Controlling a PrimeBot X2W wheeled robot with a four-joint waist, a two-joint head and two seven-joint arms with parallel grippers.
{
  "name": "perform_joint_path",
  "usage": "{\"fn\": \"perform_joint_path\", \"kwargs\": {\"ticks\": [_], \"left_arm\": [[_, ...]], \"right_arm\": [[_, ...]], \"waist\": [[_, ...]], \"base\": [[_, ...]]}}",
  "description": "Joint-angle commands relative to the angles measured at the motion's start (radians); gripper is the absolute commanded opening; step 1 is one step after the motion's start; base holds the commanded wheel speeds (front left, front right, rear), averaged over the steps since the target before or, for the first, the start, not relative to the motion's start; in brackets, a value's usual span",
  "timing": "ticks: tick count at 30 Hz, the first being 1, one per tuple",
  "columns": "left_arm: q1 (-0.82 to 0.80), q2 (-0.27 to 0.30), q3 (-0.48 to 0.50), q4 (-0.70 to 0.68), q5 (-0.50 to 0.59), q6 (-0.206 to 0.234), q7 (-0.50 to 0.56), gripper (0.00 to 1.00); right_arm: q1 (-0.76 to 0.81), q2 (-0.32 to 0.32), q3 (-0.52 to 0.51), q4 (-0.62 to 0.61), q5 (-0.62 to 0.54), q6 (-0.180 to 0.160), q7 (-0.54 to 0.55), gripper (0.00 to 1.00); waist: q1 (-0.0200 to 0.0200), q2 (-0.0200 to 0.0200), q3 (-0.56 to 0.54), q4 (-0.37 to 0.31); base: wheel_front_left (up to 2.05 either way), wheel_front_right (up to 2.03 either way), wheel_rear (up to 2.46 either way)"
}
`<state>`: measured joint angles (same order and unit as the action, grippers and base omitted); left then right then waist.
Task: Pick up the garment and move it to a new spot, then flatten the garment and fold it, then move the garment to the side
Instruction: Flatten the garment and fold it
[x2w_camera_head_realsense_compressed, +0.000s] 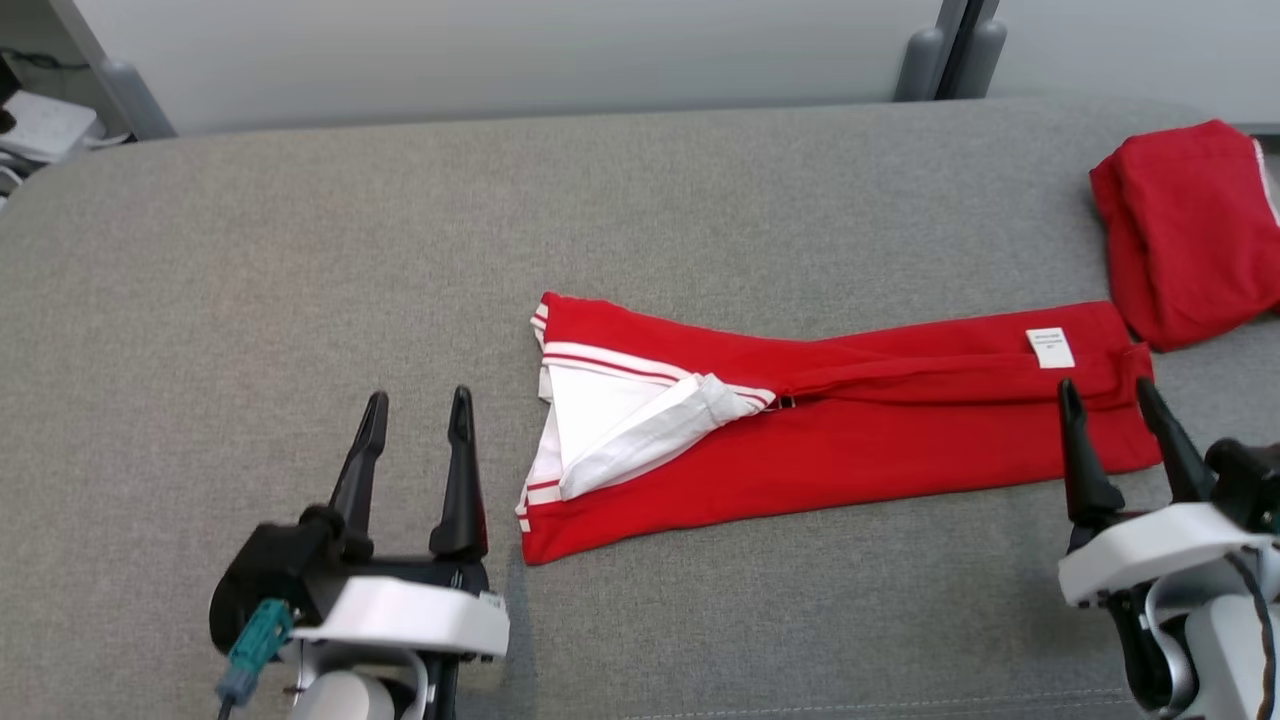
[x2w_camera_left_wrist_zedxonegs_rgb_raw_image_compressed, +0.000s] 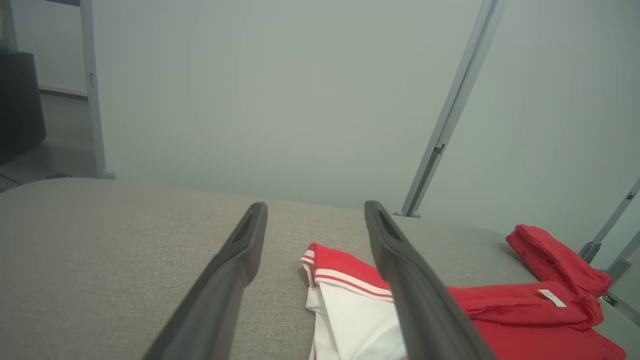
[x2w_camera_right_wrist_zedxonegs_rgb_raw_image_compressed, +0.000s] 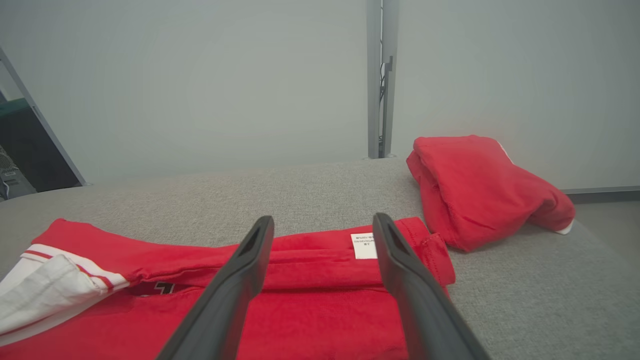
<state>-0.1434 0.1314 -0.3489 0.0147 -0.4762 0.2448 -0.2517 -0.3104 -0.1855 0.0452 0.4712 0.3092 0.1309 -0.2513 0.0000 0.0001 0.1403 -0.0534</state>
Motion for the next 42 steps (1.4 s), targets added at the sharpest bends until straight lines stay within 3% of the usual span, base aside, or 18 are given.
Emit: {"fn": "perform_joint_path", "kwargs": {"ticks": [1, 9, 15, 34, 42], "left_arm": [[0.012, -0.002, 0.055, -0.021, 0.028, -0.014, -0.01, 1.0], [0.11, -0.054, 0.163, -0.024, 0.183, -0.082, -0.01, 1.0], [0.172, -0.074, 0.204, -0.015, 0.231, -0.113, -0.01, 1.0], [0.228, -0.081, 0.211, -0.025, 0.245, -0.088, -0.01, 1.0], [0.226, -0.081, 0.189, -0.025, 0.278, -0.095, -0.01, 1.0]], "right_arm": [[0.02, -0.001, 0.018, -0.035, 0.007, 0.0, -0.01, 1.0], [0.115, 0.038, 0.013, -0.078, 0.01, 0.0, -0.01, 1.0], [0.179, 0.05, -0.018, -0.094, 0.019, 0.0, -0.01, 1.0], [0.215, 0.076, -0.056, -0.081, 0.03, 0.0, -0.01, 1.0], [0.135, 0.075, -0.071, 0.025, 0.103, 0.0, -0.01, 1.0]], "waist": [[0.0, -0.0001, -0.027, -0.009], [0.0, -0.0001, -0.091, -0.018], [0.0, -0.0001, -0.128, -0.022], [0.0, -0.0001, -0.145, -0.03], [0.0, -0.0001, -0.126, -0.03]], "base": [[0.0, 0.0, 0.0], [0.0, 0.0, 0.0], [0.0, 0.0, 0.0], [0.0, 0.0, 0.0], [0.0, 0.0, 0.0]]}}
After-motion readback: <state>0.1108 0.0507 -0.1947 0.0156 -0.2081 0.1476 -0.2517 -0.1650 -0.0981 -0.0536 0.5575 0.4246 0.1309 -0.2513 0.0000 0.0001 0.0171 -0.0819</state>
